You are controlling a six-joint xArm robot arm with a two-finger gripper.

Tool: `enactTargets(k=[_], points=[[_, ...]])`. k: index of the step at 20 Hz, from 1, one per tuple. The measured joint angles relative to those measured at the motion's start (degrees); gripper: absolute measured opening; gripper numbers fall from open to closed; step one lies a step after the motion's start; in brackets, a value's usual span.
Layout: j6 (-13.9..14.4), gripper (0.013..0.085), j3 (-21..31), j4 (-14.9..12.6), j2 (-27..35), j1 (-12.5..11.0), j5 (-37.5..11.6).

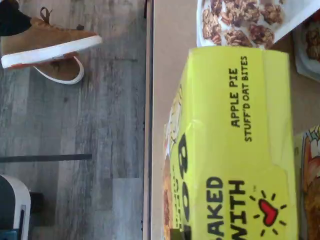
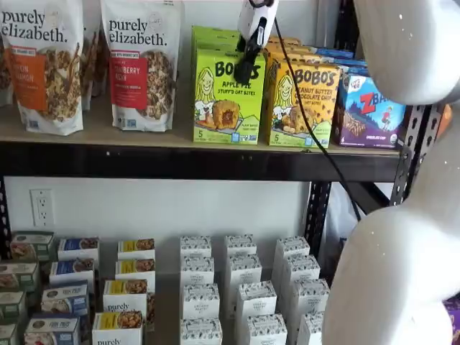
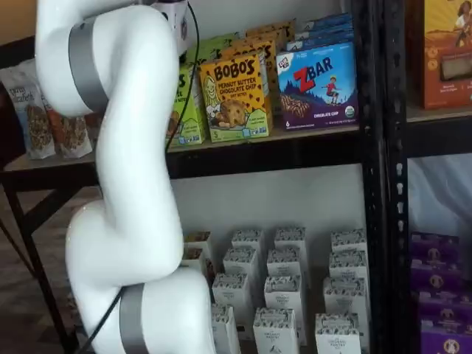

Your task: Pick the green box on the top shelf, the fourth from the left

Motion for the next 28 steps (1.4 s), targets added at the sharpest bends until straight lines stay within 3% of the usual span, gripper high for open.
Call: enactTargets(k=[7, 22, 28], points=[[0.0, 0.021, 0.1, 0.5, -0.2, 0.0, -0.2], [0.6, 0.021, -1.2, 0.8, -0.3, 0.2, 2.6], [0.2, 0.021, -0.5, 2.6, -2.5, -0.9, 5.0]])
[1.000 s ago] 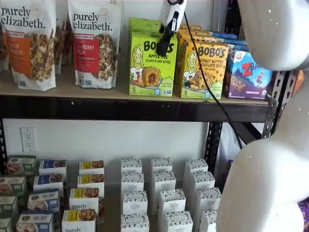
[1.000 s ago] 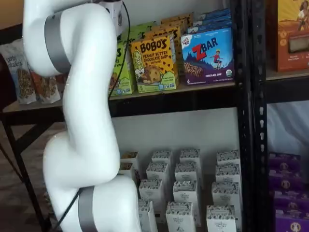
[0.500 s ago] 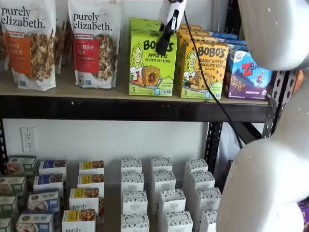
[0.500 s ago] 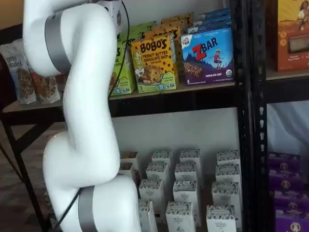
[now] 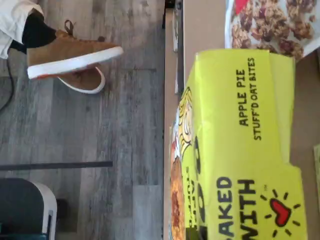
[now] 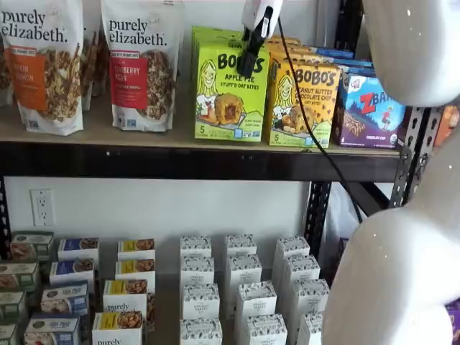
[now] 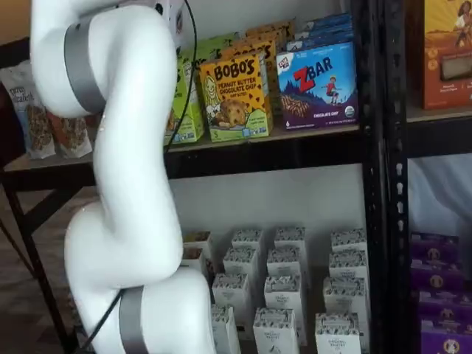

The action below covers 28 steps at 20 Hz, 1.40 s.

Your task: Pick the green box on the top shelf, the fourth from the left

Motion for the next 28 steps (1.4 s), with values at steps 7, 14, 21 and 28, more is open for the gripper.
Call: enactTargets(k=[7, 14, 21, 28], points=[[-0.8, 0.021, 4.2, 4.8, -6.0, -2.3, 0.1], [-0.6, 0.021, 8.6, 5.8, -12.2, -3.0, -1.5], [-0.6, 0.021, 13.4, 2.1, -17.8, -2.4, -1.5], [-2.5, 0.021, 19.1, -0.9, -23.0, -3.5, -2.4]])
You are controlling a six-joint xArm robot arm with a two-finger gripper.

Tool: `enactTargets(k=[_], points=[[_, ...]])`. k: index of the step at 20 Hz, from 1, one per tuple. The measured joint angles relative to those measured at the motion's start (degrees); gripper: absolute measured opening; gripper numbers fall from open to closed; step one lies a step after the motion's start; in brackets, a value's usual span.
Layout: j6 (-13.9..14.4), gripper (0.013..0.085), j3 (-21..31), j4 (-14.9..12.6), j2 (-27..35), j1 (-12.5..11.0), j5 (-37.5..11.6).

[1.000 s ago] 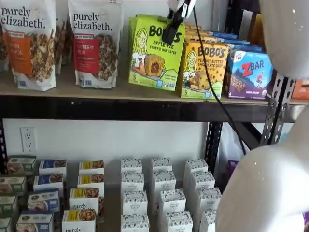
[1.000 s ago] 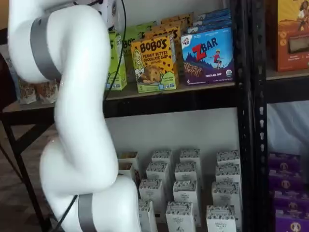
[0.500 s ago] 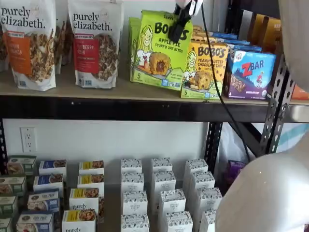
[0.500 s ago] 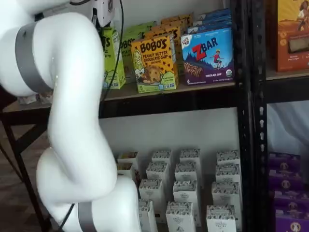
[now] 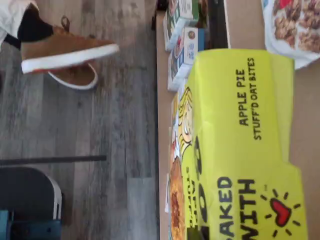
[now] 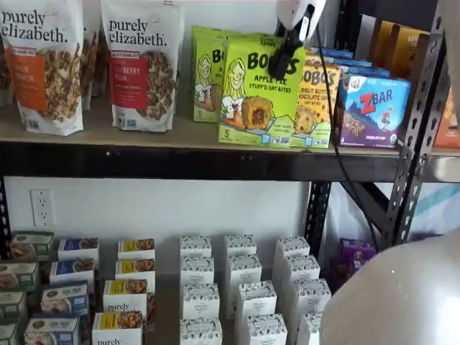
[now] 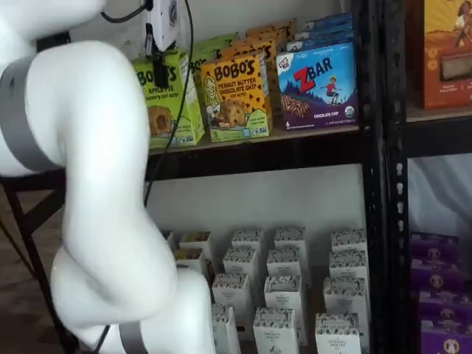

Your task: Pick the green box on the top shelf, the fourth from the left

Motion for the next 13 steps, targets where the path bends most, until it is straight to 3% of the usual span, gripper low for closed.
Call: enactTargets(k=[8, 13], points=[[-2.8, 0.021, 6.5, -3.1, -4.8, -1.7, -1.3], [-4.2, 0.021, 9.0, -3.5, -6.5, -2.9, -0.9]])
